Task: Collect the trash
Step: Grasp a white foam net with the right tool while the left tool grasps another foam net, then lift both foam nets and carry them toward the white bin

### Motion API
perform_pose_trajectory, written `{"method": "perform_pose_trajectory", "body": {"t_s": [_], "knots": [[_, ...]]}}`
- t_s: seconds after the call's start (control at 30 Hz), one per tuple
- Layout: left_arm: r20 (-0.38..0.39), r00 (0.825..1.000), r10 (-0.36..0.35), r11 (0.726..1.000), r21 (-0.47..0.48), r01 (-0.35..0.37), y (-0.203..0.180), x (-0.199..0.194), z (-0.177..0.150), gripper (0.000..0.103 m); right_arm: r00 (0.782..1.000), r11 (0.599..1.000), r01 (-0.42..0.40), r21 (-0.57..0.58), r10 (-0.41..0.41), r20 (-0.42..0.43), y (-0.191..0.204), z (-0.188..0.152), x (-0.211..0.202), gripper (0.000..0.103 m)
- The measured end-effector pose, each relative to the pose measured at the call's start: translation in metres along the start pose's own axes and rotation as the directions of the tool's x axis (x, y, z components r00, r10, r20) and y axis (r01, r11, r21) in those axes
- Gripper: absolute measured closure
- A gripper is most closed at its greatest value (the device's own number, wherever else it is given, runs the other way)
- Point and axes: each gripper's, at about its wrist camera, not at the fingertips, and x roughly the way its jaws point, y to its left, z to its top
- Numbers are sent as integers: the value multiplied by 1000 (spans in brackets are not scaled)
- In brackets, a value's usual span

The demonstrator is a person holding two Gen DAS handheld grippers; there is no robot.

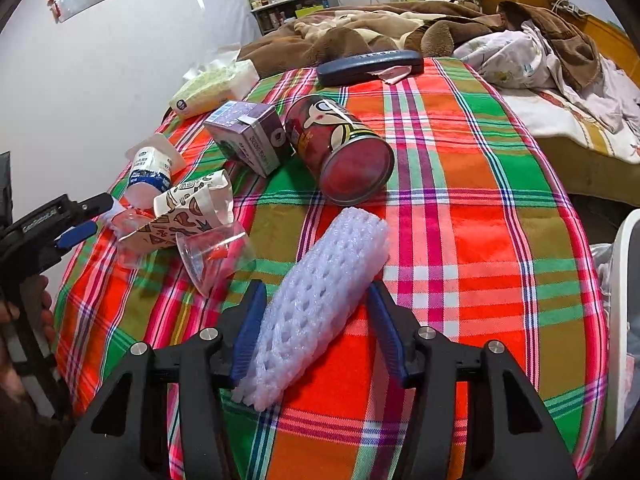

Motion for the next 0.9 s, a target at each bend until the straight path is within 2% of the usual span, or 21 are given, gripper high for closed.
{"method": "perform_pose_trajectory", "body": {"t_s": [0.17, 0.27, 0.37, 0.5, 0.63, 0.9], "knots": [[-12, 998, 67, 997, -21, -68, 4, 17, 7, 38, 1000, 1000, 3, -7, -3, 6, -2, 1, 0, 59], [-40, 997, 69, 996, -48, -71, 8, 27, 8, 39, 1000, 1000, 6, -11, -6, 15, -3, 1, -2, 63], [-39, 996, 79, 997, -20, -79, 2, 30, 5, 47, 1000, 1000, 12, -17, -11, 25, -3, 1, -3, 65], [-43, 997, 60, 998, -2, -61, -4, 30, 5, 66, 999, 1000, 8, -14, -8, 36, -6, 1, -6, 67], [-31, 998, 55, 998, 29, -54, -12, 25, 1, 75, 999, 1000, 7, -15, -6, 47, -8, 1, -8, 71], [6, 998, 55, 996, 71, -56, -22, 4, -8, 76, 998, 1000, -5, 1, 5, 70, -14, 1, -16, 75]]}}
